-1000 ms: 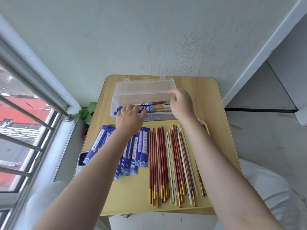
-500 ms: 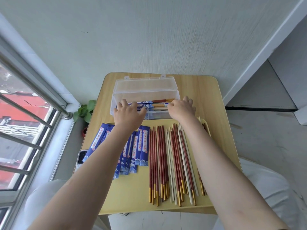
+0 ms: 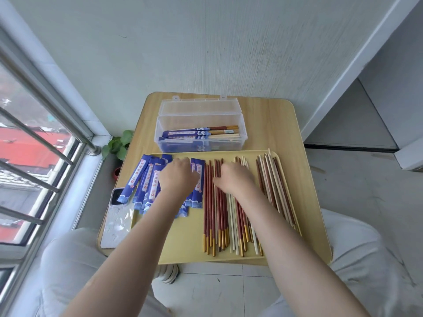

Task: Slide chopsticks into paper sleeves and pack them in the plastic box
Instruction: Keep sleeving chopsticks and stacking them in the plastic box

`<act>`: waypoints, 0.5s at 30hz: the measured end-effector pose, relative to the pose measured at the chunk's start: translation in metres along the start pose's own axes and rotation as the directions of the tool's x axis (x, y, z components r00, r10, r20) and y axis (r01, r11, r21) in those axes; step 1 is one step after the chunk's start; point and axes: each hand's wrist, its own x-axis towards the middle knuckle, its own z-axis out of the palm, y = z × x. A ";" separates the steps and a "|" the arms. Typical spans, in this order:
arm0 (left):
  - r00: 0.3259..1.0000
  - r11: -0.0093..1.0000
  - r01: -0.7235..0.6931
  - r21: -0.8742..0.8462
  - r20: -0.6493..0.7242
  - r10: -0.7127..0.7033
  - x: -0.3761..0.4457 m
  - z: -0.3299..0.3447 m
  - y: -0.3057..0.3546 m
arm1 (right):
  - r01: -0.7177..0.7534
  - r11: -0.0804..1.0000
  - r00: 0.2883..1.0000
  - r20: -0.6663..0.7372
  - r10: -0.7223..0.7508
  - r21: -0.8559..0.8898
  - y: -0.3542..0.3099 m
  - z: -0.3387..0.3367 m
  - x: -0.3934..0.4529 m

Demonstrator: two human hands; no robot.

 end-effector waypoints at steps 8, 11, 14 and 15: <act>0.995 0.999 -0.014 0.034 0.096 0.011 -0.029 0.036 0.014 | -0.049 0.999 0.998 0.038 0.049 0.002 -0.002 0.027 -0.024; 0.995 1.000 0.024 -0.016 0.098 -0.022 -0.026 0.037 0.016 | -0.059 0.998 0.998 0.024 0.058 0.038 0.004 0.027 -0.028; 0.997 0.982 0.077 -0.171 0.045 -0.070 -0.022 0.035 0.015 | -0.066 0.993 0.998 0.011 0.065 0.096 0.009 0.030 -0.029; 0.995 0.971 0.102 -0.215 0.039 -0.096 -0.021 0.034 0.013 | -0.063 0.991 0.998 -0.001 0.063 0.115 0.010 0.030 -0.029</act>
